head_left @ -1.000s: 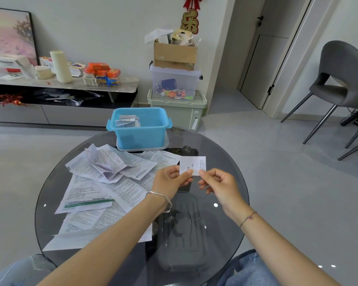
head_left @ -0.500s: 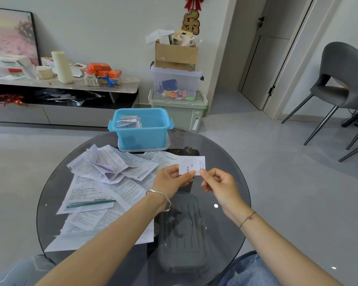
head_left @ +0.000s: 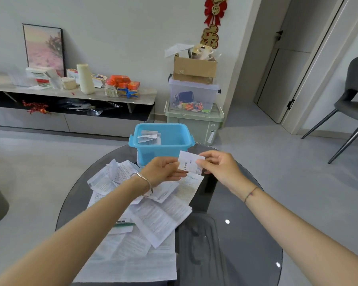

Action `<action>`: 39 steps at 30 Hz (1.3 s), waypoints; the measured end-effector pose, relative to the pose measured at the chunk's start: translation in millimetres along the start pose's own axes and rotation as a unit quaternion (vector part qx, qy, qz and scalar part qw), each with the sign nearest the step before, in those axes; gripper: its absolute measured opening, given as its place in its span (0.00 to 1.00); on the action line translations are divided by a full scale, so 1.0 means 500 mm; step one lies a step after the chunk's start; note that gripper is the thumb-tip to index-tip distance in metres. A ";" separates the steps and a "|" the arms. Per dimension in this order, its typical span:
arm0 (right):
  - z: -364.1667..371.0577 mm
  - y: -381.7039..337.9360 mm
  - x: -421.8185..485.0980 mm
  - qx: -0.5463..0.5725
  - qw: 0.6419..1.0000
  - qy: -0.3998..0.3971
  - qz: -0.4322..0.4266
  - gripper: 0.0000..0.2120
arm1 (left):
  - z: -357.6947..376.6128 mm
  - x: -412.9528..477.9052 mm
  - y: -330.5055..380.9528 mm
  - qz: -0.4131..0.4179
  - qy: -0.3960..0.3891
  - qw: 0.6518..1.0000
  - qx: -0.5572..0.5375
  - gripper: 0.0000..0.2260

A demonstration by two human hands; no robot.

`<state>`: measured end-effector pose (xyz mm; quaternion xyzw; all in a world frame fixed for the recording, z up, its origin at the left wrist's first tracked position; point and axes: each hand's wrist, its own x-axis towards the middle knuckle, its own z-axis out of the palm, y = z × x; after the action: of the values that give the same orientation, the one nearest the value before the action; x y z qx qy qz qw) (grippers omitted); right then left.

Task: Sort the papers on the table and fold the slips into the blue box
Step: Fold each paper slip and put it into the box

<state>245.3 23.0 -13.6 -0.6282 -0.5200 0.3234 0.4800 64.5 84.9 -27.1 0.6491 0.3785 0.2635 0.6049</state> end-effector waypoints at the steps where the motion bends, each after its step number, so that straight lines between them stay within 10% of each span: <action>1: 0.007 -0.014 0.030 -0.012 1.000 0.000 -0.006 0.05 | -0.023 0.016 0.010 0.026 0.043 0.999 0.021 0.13; 7: 0.011 -0.057 0.175 -0.055 0.997 0.019 -0.046 0.04 | -0.168 0.128 0.011 0.111 0.325 0.910 0.231 0.20; 12: 0.029 -0.067 0.271 -0.124 0.990 -0.015 -0.064 0.04 | -0.222 0.193 -0.044 -0.018 0.304 0.930 0.204 0.23; 26: 0.091 -0.071 0.342 -0.472 0.858 -0.200 -0.031 0.05 | -0.174 0.146 -0.112 0.092 0.293 0.937 0.166 0.22; 34: 0.150 -0.039 0.330 -0.564 0.807 -0.173 -0.007 0.10 | -0.155 0.124 -0.105 0.104 0.304 0.932 0.166 0.22; 39: 0.141 -0.025 0.323 -0.497 0.856 -0.132 -0.057 0.09 | -0.164 0.134 -0.104 0.090 0.301 0.934 0.171 0.20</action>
<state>217.6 197.1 -10.2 -0.7040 -0.7047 0.0737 0.0485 28.6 186.3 -75.4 0.6642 0.5221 0.4317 0.3160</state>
